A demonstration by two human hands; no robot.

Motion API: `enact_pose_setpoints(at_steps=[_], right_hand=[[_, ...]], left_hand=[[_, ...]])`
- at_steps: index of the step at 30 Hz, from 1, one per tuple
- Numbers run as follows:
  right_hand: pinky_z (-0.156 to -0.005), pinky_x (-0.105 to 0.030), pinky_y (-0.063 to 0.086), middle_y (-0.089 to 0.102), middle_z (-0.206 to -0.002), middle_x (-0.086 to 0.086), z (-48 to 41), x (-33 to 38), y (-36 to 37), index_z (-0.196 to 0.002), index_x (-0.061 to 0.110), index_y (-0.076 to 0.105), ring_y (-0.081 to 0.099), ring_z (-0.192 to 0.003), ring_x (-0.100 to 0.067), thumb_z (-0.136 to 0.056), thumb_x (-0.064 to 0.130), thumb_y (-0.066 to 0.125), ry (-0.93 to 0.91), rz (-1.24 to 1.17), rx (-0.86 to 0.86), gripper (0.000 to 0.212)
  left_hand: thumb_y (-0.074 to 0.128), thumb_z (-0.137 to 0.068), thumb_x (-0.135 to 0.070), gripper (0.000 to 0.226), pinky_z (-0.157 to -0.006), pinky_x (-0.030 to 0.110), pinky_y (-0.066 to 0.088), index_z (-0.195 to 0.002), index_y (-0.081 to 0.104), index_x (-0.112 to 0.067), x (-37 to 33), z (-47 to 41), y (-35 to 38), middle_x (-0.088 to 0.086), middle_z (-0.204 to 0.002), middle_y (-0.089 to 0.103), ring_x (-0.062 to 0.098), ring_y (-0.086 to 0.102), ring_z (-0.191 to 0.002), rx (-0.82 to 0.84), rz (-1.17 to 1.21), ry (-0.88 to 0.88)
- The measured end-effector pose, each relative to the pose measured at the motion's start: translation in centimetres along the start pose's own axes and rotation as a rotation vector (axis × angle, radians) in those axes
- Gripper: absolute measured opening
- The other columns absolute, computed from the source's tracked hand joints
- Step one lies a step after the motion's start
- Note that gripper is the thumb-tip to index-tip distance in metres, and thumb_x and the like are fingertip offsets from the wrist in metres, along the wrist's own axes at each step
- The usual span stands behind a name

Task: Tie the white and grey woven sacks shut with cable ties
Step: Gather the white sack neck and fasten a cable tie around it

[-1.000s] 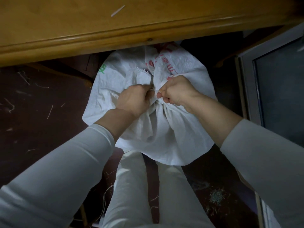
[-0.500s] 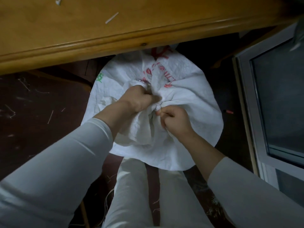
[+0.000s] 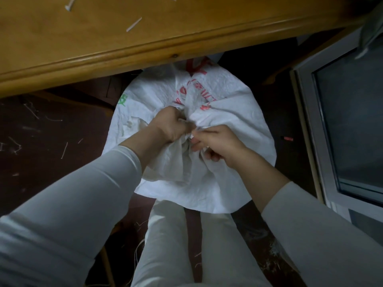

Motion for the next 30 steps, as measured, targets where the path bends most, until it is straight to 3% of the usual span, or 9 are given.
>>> enact_pose_setpoints(at_steps=[6,9,12,17,19,22,25,28,30], right_hand=[[-0.028,-0.009,0.016,0.068,-0.060,-0.008,-0.4,-0.6,0.7,-0.081,0.003,0.060,0.035,-0.025,-0.001,-0.093,0.016,0.055,0.193,-0.269,0.162,0.017],[-0.032,-0.008,0.023,0.066,-0.052,0.002,-0.4,-0.6,1.4,-0.079,0.011,0.058,0.048,-0.033,0.001,-0.095,0.010,0.051,0.232,-0.331,0.168,0.017],[-0.040,-0.016,0.030,0.065,-0.062,-0.002,-0.5,-0.2,1.2,-0.079,0.011,0.063,0.050,-0.043,-0.004,-0.092,0.005,0.048,0.144,-0.183,0.124,0.021],[-0.035,-0.014,0.035,0.061,-0.051,-0.002,0.0,-0.1,0.8,-0.068,0.010,0.062,0.044,-0.032,-0.005,-0.090,0.005,0.054,0.023,0.002,0.023,0.024],[-0.033,-0.012,0.033,0.057,-0.045,-0.001,0.1,-1.0,1.4,-0.067,0.010,0.057,0.041,-0.028,-0.004,-0.091,0.002,0.051,0.089,-0.137,0.043,0.026],[-0.030,-0.011,0.028,0.053,-0.040,-0.001,-0.4,-1.4,2.0,-0.065,0.009,0.053,0.037,-0.026,-0.004,-0.090,-0.003,0.047,0.164,-0.281,0.049,0.028],[-0.031,-0.012,0.032,0.056,-0.036,-0.003,-0.7,-0.8,1.7,-0.064,0.004,0.057,0.042,-0.026,-0.008,-0.082,-0.008,0.050,0.126,-0.185,-0.026,0.022],[-0.034,-0.014,0.039,0.062,-0.044,-0.005,-0.4,-0.6,1.7,-0.071,0.003,0.060,0.051,-0.032,-0.008,-0.084,-0.005,0.056,0.079,-0.214,-0.010,0.015],[-0.037,-0.015,0.043,0.063,-0.048,-0.003,-0.2,-0.7,1.7,-0.075,0.006,0.061,0.055,-0.036,-0.008,-0.087,-0.001,0.058,0.048,-0.310,0.006,0.015]], left_hand=[[0.066,-0.084,-0.036,0.032,-0.058,0.015,0.038,-0.085,0.068,-0.004,-0.1,0.1,-0.2,0.003,-0.079,0.060,0.014,0.053,-0.081,0.092,0.054,0.043],[0.062,-0.086,-0.041,0.037,-0.076,0.019,0.040,-0.099,0.068,-0.008,0.5,0.2,-0.1,0.001,-0.092,0.062,0.014,0.055,-0.090,0.146,0.025,0.015],[0.065,-0.082,-0.044,0.044,-0.088,0.025,0.043,-0.111,0.068,-0.011,1.1,-0.1,-0.1,0.004,-0.109,0.065,0.018,0.058,-0.104,0.130,0.032,-0.047],[0.075,-0.075,-0.034,0.041,-0.067,0.010,0.039,-0.105,0.067,-0.006,0.9,-0.2,0.8,-0.003,-0.092,0.060,0.009,0.054,-0.093,0.142,0.175,-0.102],[0.077,-0.074,-0.031,0.024,-0.061,0.015,0.039,-0.079,0.067,-0.011,0.5,-0.3,0.7,-0.006,-0.074,0.058,0.007,0.052,-0.080,0.098,0.171,-0.061],[0.078,-0.073,-0.029,0.028,-0.057,0.020,0.036,-0.057,0.058,-0.017,0.3,-0.5,0.2,-0.006,-0.058,0.052,0.012,0.050,-0.068,0.023,0.096,-0.010],[0.077,-0.073,-0.032,0.025,-0.069,0.023,0.039,-0.076,0.069,-0.009,0.3,-0.3,-0.2,0.002,-0.072,0.063,0.016,0.056,-0.079,0.025,0.031,0.019],[0.078,-0.067,-0.045,0.048,-0.083,0.027,0.045,-0.098,0.072,-0.010,1.1,-0.2,-0.6,0.004,-0.096,0.068,0.019,0.060,-0.095,0.059,-0.036,-0.024],[0.077,-0.068,-0.047,0.048,-0.081,0.028,0.045,-0.100,0.072,-0.011,1.5,-0.5,-1.0,0.004,-0.095,0.068,0.022,0.061,-0.097,0.046,-0.082,-0.041]])
Point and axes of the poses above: each hand's wrist, its own z-axis away from the middle knuckle, its own y-axis out of the palm, x = y × z, the point moved 9 cm from there along -z, towards the middle knuckle
